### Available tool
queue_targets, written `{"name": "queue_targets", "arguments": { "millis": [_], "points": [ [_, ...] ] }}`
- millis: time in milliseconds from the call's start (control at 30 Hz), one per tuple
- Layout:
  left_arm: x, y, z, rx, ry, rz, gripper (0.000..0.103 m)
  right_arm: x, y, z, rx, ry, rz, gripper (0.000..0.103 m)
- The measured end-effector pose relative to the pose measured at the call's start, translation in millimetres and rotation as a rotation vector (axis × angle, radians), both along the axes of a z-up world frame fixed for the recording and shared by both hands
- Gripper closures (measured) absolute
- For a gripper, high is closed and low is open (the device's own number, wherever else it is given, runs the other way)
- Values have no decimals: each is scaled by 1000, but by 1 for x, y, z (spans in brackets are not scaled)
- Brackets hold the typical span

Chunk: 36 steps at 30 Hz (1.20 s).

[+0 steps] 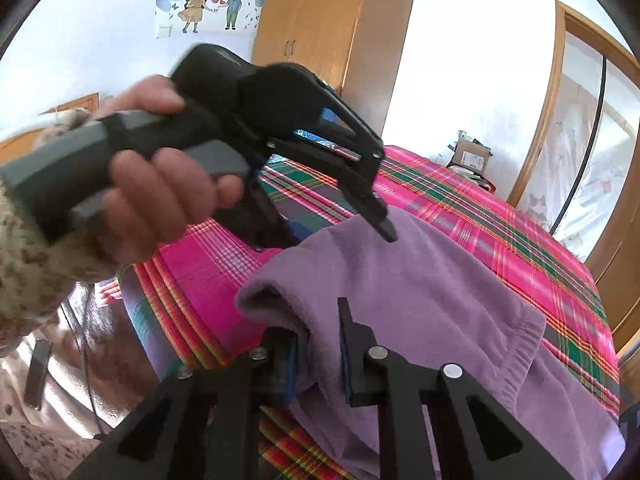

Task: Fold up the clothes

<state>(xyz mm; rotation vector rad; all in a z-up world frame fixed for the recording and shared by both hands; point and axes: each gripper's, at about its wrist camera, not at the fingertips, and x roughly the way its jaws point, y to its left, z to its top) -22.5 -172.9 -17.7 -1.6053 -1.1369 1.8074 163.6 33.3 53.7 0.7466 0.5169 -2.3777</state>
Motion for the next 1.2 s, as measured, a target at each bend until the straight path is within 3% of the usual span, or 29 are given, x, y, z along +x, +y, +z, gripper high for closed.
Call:
{"name": "queue_targets", "arguments": {
  "millis": [167,233,333,700,1200],
  "points": [
    [-21,12,-15,21,-33,-17,63,0,-1,-5,-6,-23,7,86],
    [-25,14,-19,28,-38,-21,77,-24,-1,-8,-8,-36,8,86],
    [-29,15,-23,41,-20,-31,88,-36,-4,-10,-7,-48,12,87],
    [-30,8,-13,96,37,2,91,-41,-26,-6,10,-49,28,88],
    [-28,-57,0,24,79,75,92,-59,-87,1,-14,-85,166,88]
  ]
}}
